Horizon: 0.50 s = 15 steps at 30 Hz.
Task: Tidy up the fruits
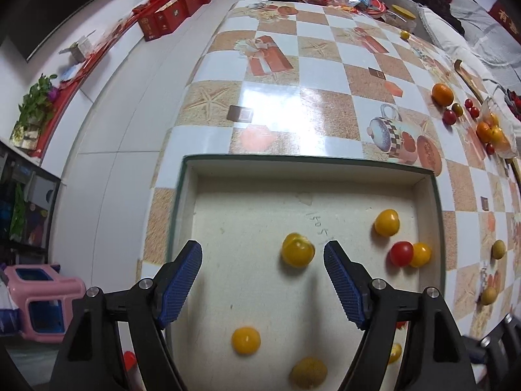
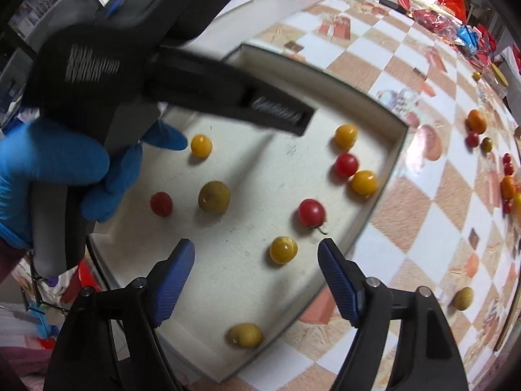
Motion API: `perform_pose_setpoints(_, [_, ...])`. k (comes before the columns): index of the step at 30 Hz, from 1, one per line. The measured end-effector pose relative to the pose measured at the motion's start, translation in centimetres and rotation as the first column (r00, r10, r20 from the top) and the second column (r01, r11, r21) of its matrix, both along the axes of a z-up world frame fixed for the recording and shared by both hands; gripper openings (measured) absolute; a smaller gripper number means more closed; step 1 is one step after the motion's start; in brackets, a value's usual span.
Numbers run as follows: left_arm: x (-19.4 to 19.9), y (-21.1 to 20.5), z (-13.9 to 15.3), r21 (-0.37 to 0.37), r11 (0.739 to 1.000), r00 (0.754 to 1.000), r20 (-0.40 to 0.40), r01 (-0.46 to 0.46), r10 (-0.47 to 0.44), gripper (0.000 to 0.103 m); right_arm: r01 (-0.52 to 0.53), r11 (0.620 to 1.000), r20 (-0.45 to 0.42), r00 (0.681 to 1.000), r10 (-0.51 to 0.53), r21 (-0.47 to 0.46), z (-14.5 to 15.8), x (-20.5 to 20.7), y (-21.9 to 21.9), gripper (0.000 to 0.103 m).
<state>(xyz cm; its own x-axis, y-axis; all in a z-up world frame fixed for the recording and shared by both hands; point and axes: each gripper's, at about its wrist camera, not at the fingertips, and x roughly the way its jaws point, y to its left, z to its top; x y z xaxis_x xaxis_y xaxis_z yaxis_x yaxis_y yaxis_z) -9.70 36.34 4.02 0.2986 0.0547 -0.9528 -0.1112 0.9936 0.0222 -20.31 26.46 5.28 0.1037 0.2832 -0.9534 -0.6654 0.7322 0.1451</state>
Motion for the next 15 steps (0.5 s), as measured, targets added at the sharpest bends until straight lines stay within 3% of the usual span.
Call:
perform_pose_setpoints(4, [-1.2, 0.7, 1.3, -0.021, 0.999, 0.999, -0.034, -0.040, 0.039, 0.079, 0.033, 0.999, -0.058, 0.998, -0.033, 0.001, 1.3, 0.6, -1.5, 0.090])
perform_pose_setpoints(5, [-1.7, 1.0, 1.7, -0.023, 0.999, 0.998, -0.034, -0.048, 0.048, 0.082, 0.050, 0.999, -0.069, 0.996, -0.050, -0.003, 1.7, 0.8, -2.1, 0.095])
perform_pose_setpoints(6, [-2.2, 1.1, 2.0, -0.022, 0.998, 0.998, -0.035, -0.054, 0.053, 0.089, 0.061, 0.998, -0.077, 0.995, -0.061, -0.003, 2.0, 1.5, -2.5, 0.099])
perform_pose_setpoints(7, [-2.6, 1.3, 2.4, -0.019, 0.998, 0.998, -0.033, -0.061, 0.060, 0.103, 0.074, 0.997, -0.085, 0.994, -0.074, -0.004, 2.2, 2.0, -2.7, 0.103])
perform_pose_setpoints(15, [-6.1, 1.8, 4.0, -0.017, 0.998, 0.995, -0.071, -0.066, 0.065, 0.103, 0.174, 0.984, -0.118, 0.977, -0.179, -0.048, 4.0, 3.7, -4.2, 0.103])
